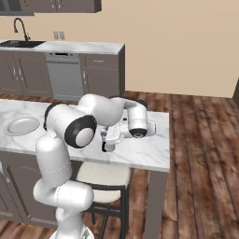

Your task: Pick up the marshmallow and place it in the cup of hot chocolate on the dining counter.

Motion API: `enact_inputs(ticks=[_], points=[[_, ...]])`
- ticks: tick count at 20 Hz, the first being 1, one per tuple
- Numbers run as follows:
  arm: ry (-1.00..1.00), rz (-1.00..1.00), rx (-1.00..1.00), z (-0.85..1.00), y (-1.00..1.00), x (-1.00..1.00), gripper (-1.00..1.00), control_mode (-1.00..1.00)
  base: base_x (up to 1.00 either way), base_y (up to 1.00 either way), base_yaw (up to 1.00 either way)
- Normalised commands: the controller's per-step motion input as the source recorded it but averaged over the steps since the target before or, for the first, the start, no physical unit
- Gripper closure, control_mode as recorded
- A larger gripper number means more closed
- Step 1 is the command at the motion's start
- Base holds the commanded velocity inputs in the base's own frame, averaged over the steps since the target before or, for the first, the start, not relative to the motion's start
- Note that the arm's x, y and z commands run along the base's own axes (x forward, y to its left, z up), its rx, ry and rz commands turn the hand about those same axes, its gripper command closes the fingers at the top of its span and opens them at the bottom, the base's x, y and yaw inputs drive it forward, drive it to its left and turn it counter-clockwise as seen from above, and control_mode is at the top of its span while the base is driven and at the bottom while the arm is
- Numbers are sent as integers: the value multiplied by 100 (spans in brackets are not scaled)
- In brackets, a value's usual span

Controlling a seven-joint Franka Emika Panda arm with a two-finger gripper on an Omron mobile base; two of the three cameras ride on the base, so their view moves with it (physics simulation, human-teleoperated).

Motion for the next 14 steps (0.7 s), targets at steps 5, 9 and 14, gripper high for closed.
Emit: enact_inputs(ticks=[5,9,14], points=[[0,0,0,-12,0,19,100,-100,0,0,0],[0,0,0,-3,-2,27,100,-100,0,0,0],[0,0,0,-15,-5,21,100,-100,0,0,0]])
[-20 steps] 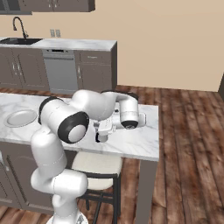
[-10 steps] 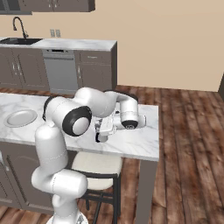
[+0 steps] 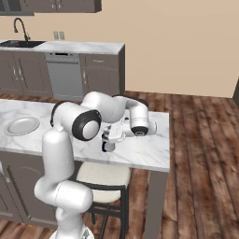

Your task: Pick up the marshmallow and place it in the cup of hot chocolate on the dining counter.

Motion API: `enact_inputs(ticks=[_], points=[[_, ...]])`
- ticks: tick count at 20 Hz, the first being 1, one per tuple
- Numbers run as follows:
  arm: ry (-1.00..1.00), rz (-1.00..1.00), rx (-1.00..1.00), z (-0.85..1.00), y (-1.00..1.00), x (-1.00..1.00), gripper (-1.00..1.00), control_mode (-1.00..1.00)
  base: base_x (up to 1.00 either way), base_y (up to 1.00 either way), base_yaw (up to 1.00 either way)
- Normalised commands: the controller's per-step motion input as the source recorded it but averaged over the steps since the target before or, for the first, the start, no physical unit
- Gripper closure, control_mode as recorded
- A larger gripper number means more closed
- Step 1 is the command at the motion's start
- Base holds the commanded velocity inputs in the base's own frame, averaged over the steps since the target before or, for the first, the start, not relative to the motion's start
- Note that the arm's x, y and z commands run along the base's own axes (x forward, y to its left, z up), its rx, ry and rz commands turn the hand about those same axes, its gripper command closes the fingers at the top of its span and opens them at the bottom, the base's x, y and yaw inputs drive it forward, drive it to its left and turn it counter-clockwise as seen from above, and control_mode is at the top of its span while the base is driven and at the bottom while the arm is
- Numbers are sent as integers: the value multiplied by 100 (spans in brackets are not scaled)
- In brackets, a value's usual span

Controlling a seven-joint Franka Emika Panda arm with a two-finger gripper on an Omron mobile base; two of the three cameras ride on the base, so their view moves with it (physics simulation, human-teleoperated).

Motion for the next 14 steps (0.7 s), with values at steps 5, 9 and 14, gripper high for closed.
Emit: enact_inputs(ticks=[5,9,14], points=[[-2,0,0,-25,-5,20,100,-100,0,0,0],[-1,0,0,-19,-1,21,100,-100,0,0,0],[0,0,0,-12,0,25,100,-100,0,0,0]])
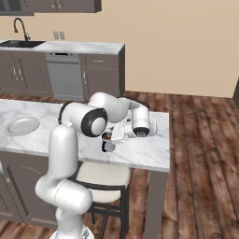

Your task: Pick up the marshmallow and place it in the cup of hot chocolate on the dining counter.

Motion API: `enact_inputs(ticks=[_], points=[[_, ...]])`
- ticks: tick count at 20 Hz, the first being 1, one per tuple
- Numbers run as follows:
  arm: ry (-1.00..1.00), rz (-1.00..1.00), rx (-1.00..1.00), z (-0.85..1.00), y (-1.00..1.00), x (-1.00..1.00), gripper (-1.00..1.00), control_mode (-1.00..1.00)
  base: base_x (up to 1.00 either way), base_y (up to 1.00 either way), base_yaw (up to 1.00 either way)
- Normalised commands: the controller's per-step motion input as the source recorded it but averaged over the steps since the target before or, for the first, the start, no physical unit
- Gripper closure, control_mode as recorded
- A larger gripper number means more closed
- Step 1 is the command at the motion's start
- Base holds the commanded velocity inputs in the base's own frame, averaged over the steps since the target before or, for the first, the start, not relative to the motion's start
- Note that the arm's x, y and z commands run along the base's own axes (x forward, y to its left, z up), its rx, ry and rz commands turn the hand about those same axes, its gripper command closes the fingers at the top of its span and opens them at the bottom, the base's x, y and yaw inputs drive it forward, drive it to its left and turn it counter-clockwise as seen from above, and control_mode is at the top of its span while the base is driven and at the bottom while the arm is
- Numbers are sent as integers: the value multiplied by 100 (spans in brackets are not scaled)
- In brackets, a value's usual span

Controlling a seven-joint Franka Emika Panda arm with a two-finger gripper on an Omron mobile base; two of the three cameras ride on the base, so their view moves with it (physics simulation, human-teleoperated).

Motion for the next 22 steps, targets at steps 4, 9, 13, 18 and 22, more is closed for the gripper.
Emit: enact_inputs(ticks=[4,9,13,18,22], points=[[0,0,0,-17,-1,22,100,-100,0,0,0],[0,0,0,-11,0,0,-100,-100,0,0,0],[-2,0,0,0,0,-6,-100,-100,0,0,0],[-5,0,0,9,3,-16,-100,-100,0,0,0],[-6,0,0,26,1,-14,-100,-100,0,0,0]])
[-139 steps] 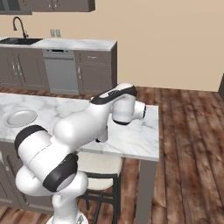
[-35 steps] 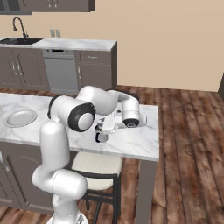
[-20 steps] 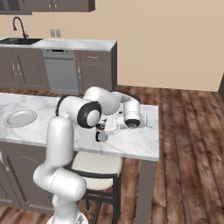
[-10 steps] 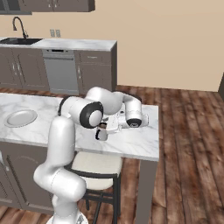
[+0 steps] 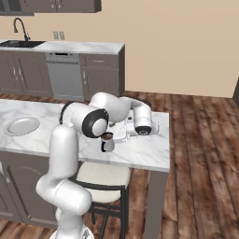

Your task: Pick up the marshmallow and place it in the cup of hot chocolate on the dining counter.

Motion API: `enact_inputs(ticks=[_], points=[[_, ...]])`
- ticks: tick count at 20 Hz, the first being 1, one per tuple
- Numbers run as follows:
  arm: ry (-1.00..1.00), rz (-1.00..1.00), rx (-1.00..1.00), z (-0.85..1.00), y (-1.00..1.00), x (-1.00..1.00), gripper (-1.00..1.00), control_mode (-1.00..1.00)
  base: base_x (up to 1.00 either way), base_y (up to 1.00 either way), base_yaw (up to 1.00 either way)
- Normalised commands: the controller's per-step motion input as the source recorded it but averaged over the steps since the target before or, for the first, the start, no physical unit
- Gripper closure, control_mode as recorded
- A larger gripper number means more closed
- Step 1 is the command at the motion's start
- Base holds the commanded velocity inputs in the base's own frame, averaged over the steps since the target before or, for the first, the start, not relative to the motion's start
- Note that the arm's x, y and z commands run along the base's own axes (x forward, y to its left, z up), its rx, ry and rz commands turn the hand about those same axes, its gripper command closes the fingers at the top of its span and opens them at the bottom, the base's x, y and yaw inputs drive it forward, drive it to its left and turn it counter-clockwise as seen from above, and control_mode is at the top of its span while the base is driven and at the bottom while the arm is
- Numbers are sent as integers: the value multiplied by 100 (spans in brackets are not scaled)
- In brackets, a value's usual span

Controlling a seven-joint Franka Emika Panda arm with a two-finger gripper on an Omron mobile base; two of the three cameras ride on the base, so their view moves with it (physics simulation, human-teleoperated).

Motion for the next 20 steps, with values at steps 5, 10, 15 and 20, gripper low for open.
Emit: enact_inputs(ticks=[5,10,15,20], points=[[-8,0,0,51,0,-25,-100,-100,0,0,0],[-22,0,0,46,6,-75,-100,-100,0,0,0],[-34,0,-6,55,29,-87,-100,-100,0,0,0],[-36,0,-12,80,36,-65,-100,-100,0,0,0]])
